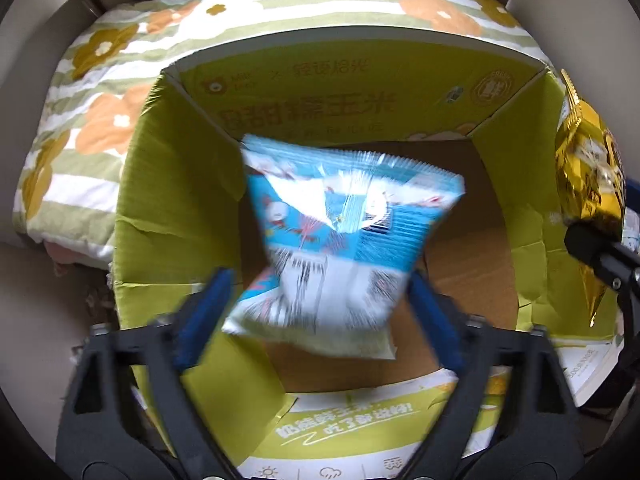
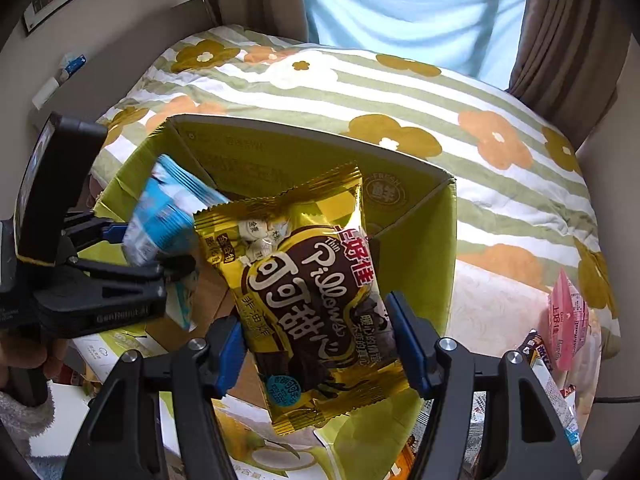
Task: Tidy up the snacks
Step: 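Lift both packets and carry them over the yellow-green box, then open the left tool dropping the blue bag while the right tool releases the chocolate packet, then move both tools back over the snacks on the table, then grasp the grey-white bag with the left tool while the right tool grasps the blue-yellow bag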
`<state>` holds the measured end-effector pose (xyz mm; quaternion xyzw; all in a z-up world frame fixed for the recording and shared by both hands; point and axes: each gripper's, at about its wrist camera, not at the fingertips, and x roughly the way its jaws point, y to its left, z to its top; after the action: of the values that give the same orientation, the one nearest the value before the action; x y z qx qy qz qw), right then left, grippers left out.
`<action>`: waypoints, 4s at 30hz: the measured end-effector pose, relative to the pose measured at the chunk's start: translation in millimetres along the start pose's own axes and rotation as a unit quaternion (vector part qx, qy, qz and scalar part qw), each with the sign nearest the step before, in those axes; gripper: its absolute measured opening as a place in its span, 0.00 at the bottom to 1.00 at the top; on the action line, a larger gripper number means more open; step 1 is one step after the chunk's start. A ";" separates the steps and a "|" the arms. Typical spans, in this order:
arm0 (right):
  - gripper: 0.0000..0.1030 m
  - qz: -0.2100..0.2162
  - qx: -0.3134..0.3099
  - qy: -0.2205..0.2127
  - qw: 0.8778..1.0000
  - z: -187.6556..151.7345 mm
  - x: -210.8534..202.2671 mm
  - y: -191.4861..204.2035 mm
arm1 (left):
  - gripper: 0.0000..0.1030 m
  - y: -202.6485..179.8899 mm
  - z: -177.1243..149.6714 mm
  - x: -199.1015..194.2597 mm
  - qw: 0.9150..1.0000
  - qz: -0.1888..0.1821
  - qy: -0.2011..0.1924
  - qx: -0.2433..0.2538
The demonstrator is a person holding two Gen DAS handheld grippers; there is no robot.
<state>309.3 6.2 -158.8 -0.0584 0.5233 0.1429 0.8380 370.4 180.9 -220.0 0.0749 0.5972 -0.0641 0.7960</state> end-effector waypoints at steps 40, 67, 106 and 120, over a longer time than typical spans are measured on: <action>1.00 -0.017 0.015 -0.025 0.999 -39.7 -40.6 18.0 | 0.96 16.2 -84.7 -100.0 0.990 -0.052 -0.110 -0.078; 1.00 -0.089 0.040 -0.084 0.992 -138.7 -160.7 -147.0 | 0.96 -191.8 -70.3 -146.3 0.981 -0.105 -0.155 0.046; 1.00 -0.074 0.129 0.078 0.986 -214.8 -54.1 -299.4 | 0.96 -444.3 -21.4 11.9 0.826 -0.051 0.007 0.561; 1.00 -0.063 0.134 0.098 0.984 -212.2 -34.5 -301.6 | 0.65 -442.8 -16.7 19.7 0.830 -0.088 0.013 0.550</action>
<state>203.2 -339.7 -238.1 0.0072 0.6124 0.0119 0.7904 275.3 -250.4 -262.4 0.4484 0.4774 -0.4511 0.6062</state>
